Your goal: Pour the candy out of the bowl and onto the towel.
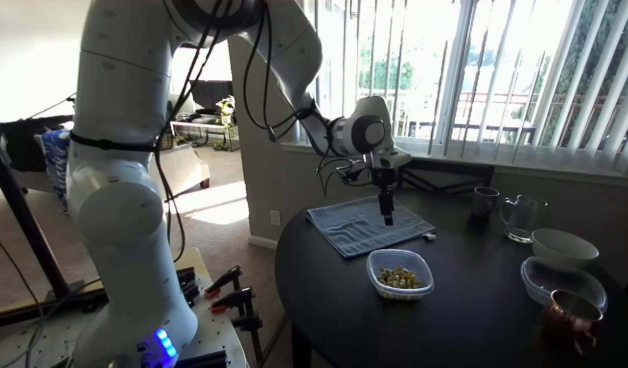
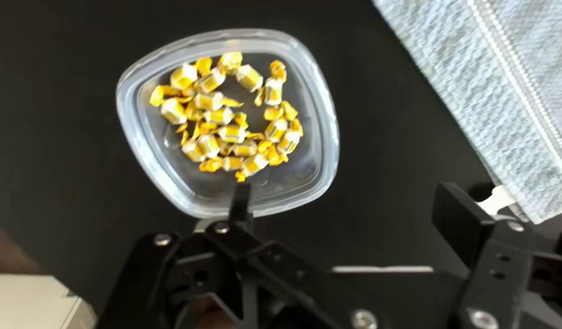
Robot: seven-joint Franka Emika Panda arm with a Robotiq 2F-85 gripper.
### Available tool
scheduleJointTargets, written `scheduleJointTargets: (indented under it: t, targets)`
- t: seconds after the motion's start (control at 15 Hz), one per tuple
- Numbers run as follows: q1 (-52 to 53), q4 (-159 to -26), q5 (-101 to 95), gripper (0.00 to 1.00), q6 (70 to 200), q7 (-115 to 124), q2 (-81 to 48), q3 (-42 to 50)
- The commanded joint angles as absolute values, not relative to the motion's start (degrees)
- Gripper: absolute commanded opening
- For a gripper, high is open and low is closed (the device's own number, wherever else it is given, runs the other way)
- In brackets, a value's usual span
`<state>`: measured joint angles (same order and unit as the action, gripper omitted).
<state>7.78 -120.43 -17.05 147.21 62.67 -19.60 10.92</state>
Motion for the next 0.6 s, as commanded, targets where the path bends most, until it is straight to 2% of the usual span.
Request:
scheduleJointTargets:
  t: [0.0,0.53]
  targets:
    - [9.0,-116.2,-22.7,1.00,141.0,63.0,-23.6,12.4]
    - [8.0,-114.3,-13.8,1.00,144.0,63.0,-34.2,9.6]
